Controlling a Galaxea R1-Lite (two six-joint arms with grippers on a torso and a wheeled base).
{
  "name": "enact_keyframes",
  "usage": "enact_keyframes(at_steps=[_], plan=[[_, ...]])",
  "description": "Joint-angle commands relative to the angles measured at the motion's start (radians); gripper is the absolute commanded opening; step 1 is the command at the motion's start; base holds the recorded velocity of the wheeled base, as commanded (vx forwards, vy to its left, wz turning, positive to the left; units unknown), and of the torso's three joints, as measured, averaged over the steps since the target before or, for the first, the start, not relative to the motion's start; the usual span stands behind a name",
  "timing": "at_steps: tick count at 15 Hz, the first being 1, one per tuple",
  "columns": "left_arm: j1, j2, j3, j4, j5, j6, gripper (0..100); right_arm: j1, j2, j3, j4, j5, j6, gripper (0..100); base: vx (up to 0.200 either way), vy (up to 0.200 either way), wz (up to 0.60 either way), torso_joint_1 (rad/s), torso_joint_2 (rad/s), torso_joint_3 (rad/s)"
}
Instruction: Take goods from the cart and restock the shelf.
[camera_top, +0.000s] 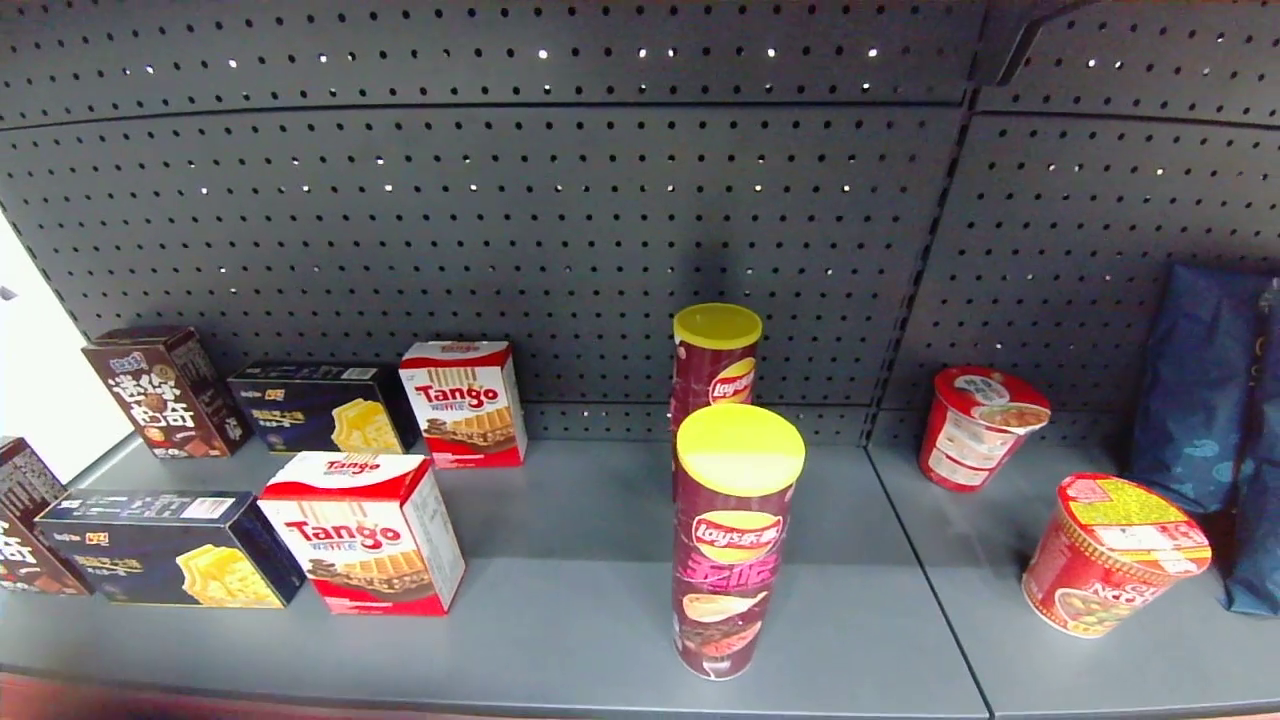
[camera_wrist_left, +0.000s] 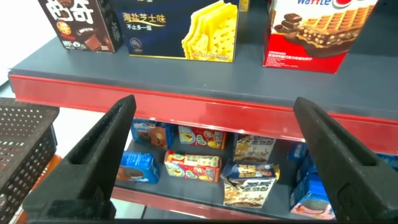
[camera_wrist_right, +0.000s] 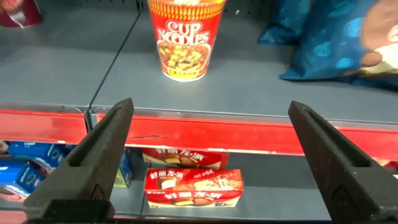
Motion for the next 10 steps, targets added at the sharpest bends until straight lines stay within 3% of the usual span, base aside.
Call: enact_keyframes(at_steps=[1, 8, 10], plan=[[0.001, 0.002, 0.0, 0.0, 0.001, 0.0, 100, 0.0, 0.002, 0.0, 0.0, 0.0, 0.0, 100, 0.0, 0.0, 0.0, 0.0, 0.0, 0.0], [0.001, 0.002, 0.0, 0.0, 0.001, 0.0, 100, 0.0, 0.002, -0.001, 0.003, -0.003, 0.001, 100, 0.0, 0.0, 0.0, 0.0, 0.0, 0.0], [0.001, 0.002, 0.0, 0.0, 0.001, 0.0, 100, -0.002, 0.002, 0.0, 0.001, -0.066, -0.008, 100, 0.0, 0.0, 0.0, 0.0, 0.0, 0.0]])
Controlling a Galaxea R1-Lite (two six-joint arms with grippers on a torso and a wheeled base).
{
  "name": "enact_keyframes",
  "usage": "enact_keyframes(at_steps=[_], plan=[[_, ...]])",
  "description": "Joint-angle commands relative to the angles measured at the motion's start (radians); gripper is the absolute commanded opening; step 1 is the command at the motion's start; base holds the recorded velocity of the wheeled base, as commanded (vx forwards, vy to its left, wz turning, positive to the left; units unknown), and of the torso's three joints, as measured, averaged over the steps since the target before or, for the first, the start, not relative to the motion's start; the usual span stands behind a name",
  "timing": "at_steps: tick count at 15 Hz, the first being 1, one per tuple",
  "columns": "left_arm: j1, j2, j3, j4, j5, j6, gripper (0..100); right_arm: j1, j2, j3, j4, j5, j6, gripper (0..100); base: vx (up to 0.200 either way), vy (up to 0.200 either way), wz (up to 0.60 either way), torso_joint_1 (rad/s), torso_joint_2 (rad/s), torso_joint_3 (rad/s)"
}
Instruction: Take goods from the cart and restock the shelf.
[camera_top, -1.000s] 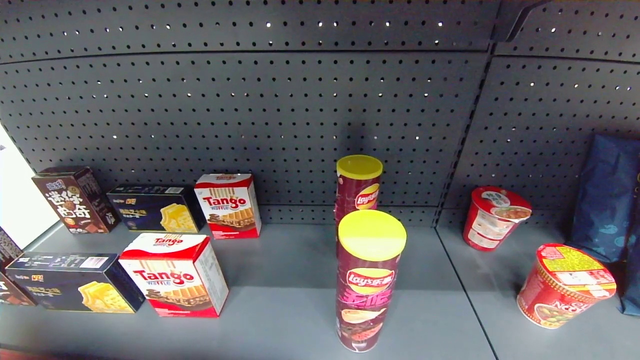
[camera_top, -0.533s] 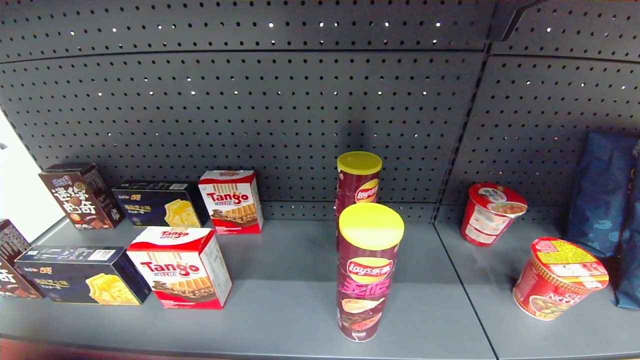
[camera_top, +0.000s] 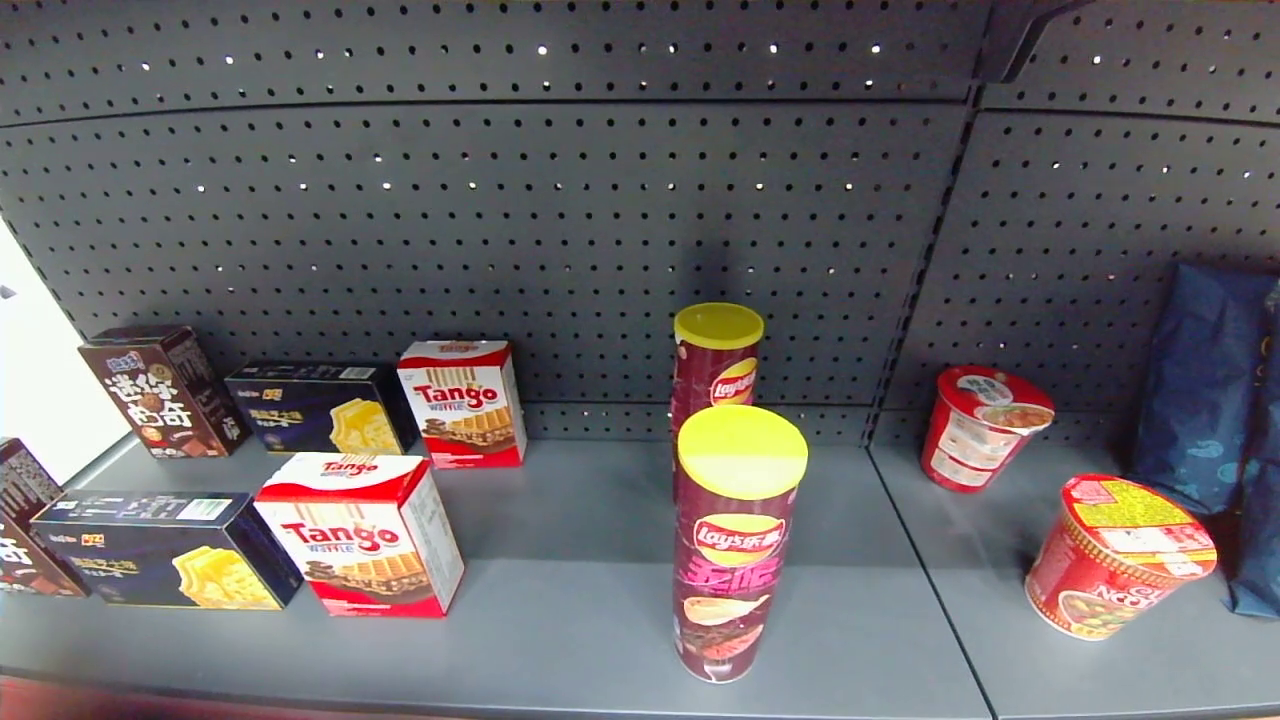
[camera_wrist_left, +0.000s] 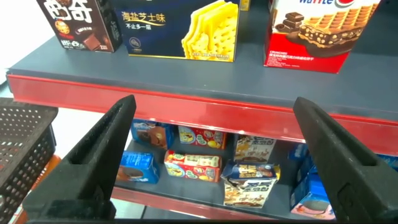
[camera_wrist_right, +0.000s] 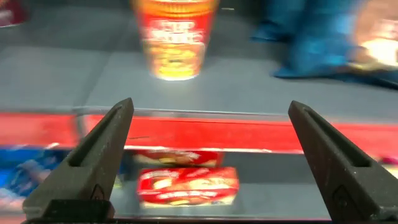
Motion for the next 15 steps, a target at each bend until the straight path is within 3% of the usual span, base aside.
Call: enact_keyframes(at_steps=[1, 2, 3, 4, 5, 10, 12, 15], plan=[[0.001, 0.002, 0.0, -0.001, 0.001, 0.0, 100, 0.0, 0.0, 0.019, -0.035, -0.173, 0.02, 100, 0.0, 0.0, 0.0, 0.0, 0.0, 0.0], [0.001, 0.002, 0.0, -0.001, 0.001, 0.0, 100, 0.0, 0.0, 0.033, -0.076, -0.203, 0.054, 100, 0.0, 0.0, 0.0, 0.0, 0.0, 0.0], [0.001, 0.002, 0.0, -0.001, 0.001, 0.0, 100, 0.0, 0.002, 0.033, -0.074, -0.16, 0.075, 100, 0.0, 0.0, 0.0, 0.0, 0.0, 0.0], [0.001, 0.002, 0.0, -0.001, 0.001, 0.0, 100, 0.0, 0.002, 0.033, -0.051, -0.026, 0.075, 100, 0.0, 0.0, 0.0, 0.0, 0.0, 0.0], [0.001, 0.002, 0.0, -0.001, 0.001, 0.0, 100, 0.002, 0.002, 0.033, -0.002, 0.034, 0.073, 100, 0.0, 0.0, 0.0, 0.0, 0.0, 0.0], [0.001, 0.002, 0.0, -0.001, 0.001, 0.0, 100, -0.001, 0.002, 0.033, -0.004, 0.026, 0.077, 100, 0.0, 0.0, 0.0, 0.0, 0.0, 0.0], [0.001, 0.002, 0.0, -0.001, -0.002, 0.001, 100, 0.1, -0.005, 0.029, 0.005, 0.026, 0.077, 100, 0.0, 0.0, 0.0, 0.0, 0.0, 0.0], [-0.001, 0.002, 0.0, 0.001, -0.03, 0.003, 100, 0.083, -0.083, 0.033, -0.007, 0.025, 0.08, 100, 0.0, 0.0, 0.0, 0.0, 0.0, 0.0]])
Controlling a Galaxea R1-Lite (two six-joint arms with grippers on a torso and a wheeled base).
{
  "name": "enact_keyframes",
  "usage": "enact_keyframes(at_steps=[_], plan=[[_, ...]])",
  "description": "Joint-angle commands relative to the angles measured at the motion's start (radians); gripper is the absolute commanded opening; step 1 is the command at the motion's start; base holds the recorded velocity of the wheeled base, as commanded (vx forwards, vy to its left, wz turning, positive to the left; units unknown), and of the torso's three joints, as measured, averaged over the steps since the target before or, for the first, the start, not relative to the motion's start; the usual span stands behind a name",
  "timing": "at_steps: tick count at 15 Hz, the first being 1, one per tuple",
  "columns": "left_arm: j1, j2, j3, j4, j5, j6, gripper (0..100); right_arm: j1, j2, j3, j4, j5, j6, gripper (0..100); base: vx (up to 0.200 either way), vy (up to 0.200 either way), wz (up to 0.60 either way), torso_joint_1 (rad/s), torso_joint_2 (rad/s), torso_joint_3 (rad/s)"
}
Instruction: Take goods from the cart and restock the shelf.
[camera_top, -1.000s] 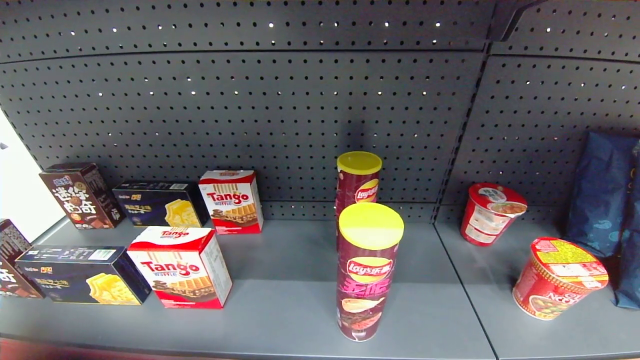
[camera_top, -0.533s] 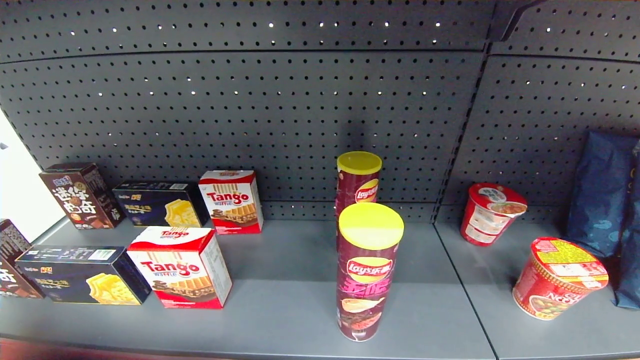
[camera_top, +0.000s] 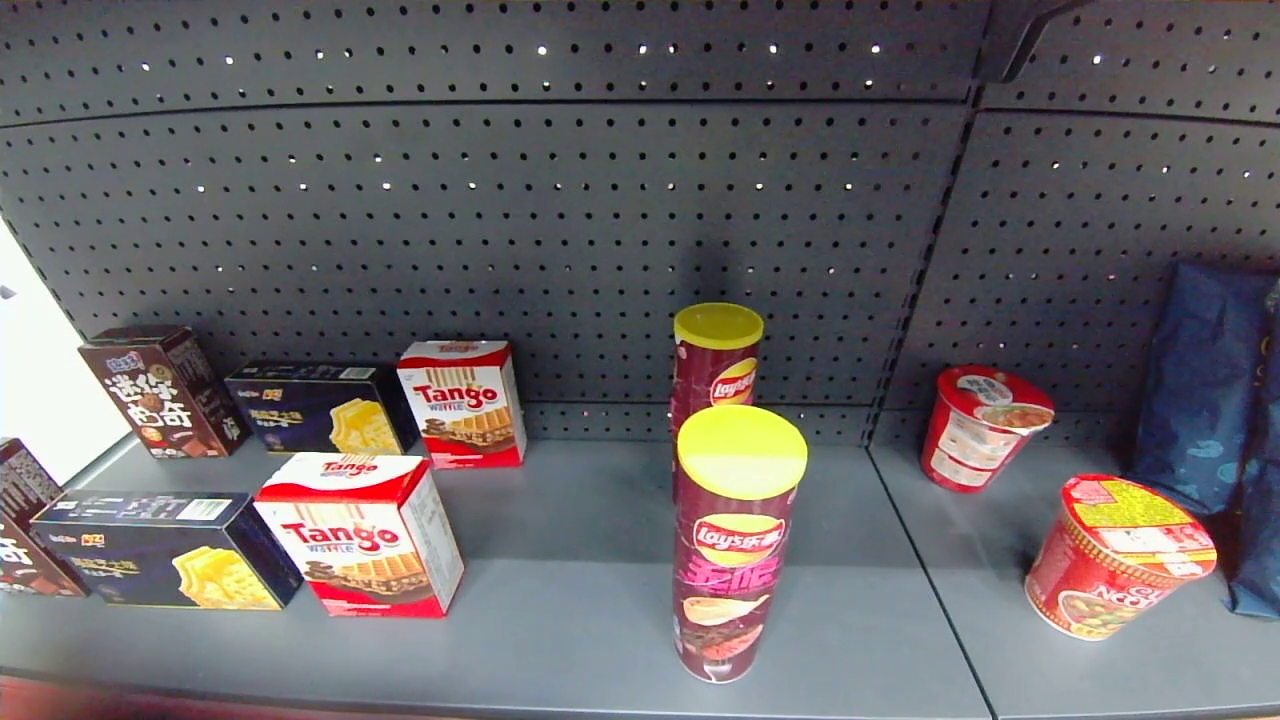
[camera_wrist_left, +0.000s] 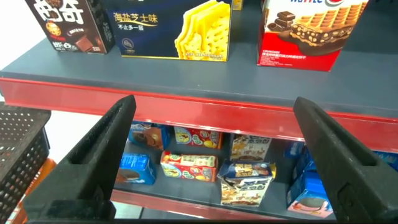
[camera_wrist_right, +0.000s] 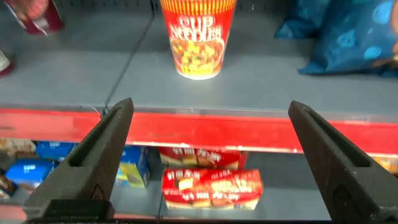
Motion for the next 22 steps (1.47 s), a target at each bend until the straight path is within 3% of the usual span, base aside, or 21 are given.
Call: enact_keyframes(at_steps=[1, 6, 8, 9, 11, 22], plan=[[0.001, 0.002, 0.0, 0.0, 0.0, 0.0, 100, -0.002, -0.041, 0.001, -0.001, 0.0, 0.001, 100, 0.0, 0.0, 0.0, 0.0, 0.0, 0.0], [0.001, 0.002, 0.0, 0.0, 0.0, -0.001, 100, -0.002, -0.041, 0.001, -0.001, 0.0, 0.001, 100, 0.0, 0.0, 0.0, 0.0, 0.0, 0.0], [-0.057, 0.003, -0.006, 0.017, 0.001, -0.001, 100, -0.002, -0.041, 0.001, -0.001, 0.0, 0.001, 100, 0.0, 0.0, 0.0, 0.0, 0.0, 0.0], [-0.132, -0.034, 0.0, 0.004, 0.001, 0.0, 100, -0.002, -0.041, 0.001, -0.001, 0.0, 0.001, 100, 0.0, 0.0, 0.0, 0.0, 0.0, 0.0], [-0.108, -0.097, 0.009, -0.01, -0.005, 0.002, 100, -0.002, -0.041, 0.001, -0.001, 0.0, 0.001, 100, 0.0, 0.0, 0.0, 0.0, 0.0, 0.0], [-0.106, -0.097, 0.009, -0.011, 0.0, 0.002, 100, -0.002, -0.041, 0.001, -0.001, 0.001, 0.001, 100, 0.0, 0.0, 0.0, 0.0, 0.0, 0.0]])
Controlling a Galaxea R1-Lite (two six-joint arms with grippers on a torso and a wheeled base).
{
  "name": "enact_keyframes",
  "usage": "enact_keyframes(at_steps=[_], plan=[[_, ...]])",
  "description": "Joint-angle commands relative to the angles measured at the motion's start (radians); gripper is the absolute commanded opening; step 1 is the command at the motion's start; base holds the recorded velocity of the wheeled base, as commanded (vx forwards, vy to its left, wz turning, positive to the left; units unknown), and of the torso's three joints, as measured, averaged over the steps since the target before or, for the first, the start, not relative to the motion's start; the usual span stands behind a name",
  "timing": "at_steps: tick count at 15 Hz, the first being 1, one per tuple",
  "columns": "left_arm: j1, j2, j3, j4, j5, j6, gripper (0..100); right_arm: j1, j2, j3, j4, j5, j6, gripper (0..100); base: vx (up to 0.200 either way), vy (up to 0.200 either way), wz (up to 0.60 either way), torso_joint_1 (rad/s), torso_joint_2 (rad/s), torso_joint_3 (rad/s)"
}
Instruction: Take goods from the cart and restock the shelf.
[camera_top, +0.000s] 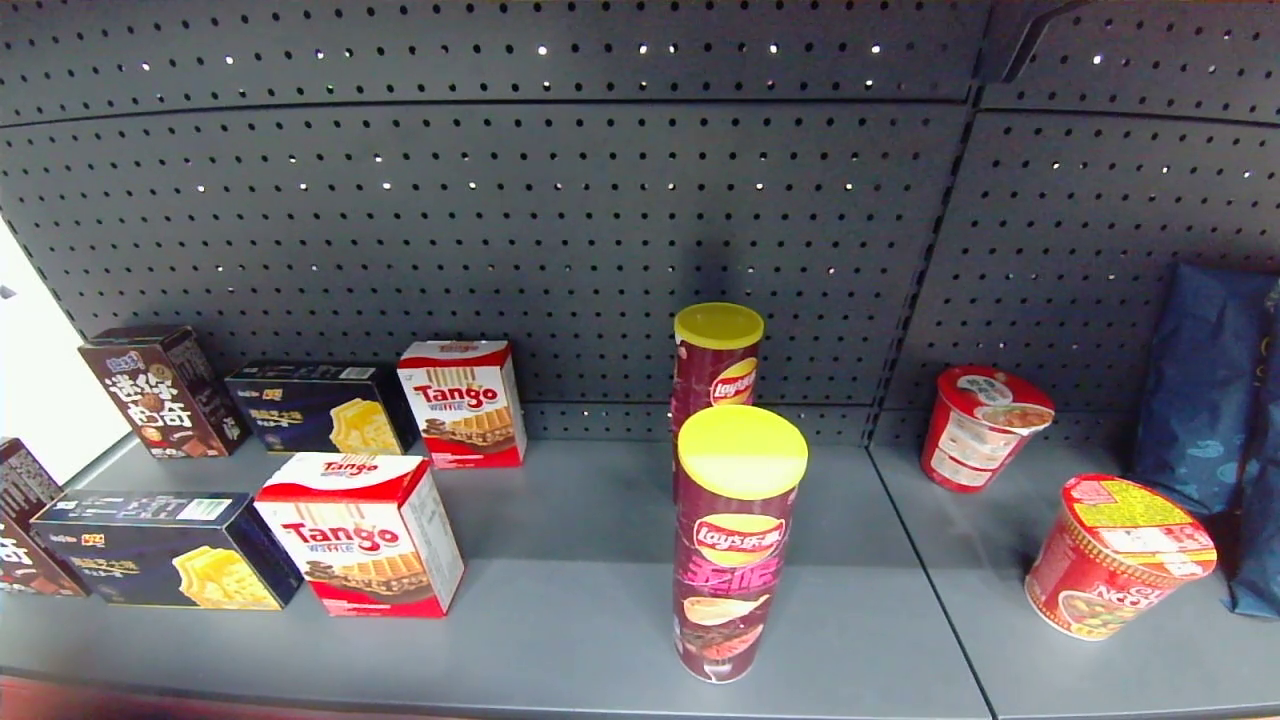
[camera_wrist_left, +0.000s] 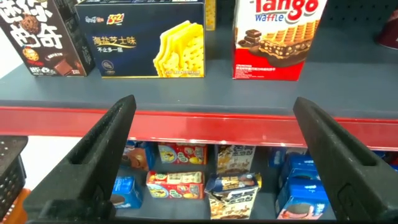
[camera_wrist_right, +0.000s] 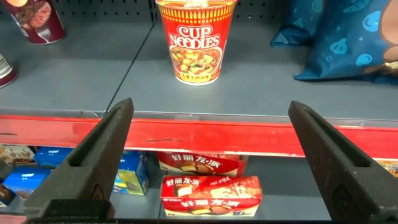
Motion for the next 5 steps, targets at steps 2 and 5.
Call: enact_keyframes(at_steps=[2, 5], plan=[[0.0, -0.004, 0.0, 0.001, -0.003, -0.001, 100, 0.0, -0.002, 0.0, 0.0, 0.001, -0.001, 100, 0.0, 0.0, 0.0, 0.0, 0.0, 0.0], [0.0, -0.004, 0.0, 0.001, -0.003, -0.001, 100, 0.0, -0.002, 0.0, 0.0, 0.001, -0.003, 100, 0.0, 0.0, 0.0, 0.0, 0.0, 0.0]])
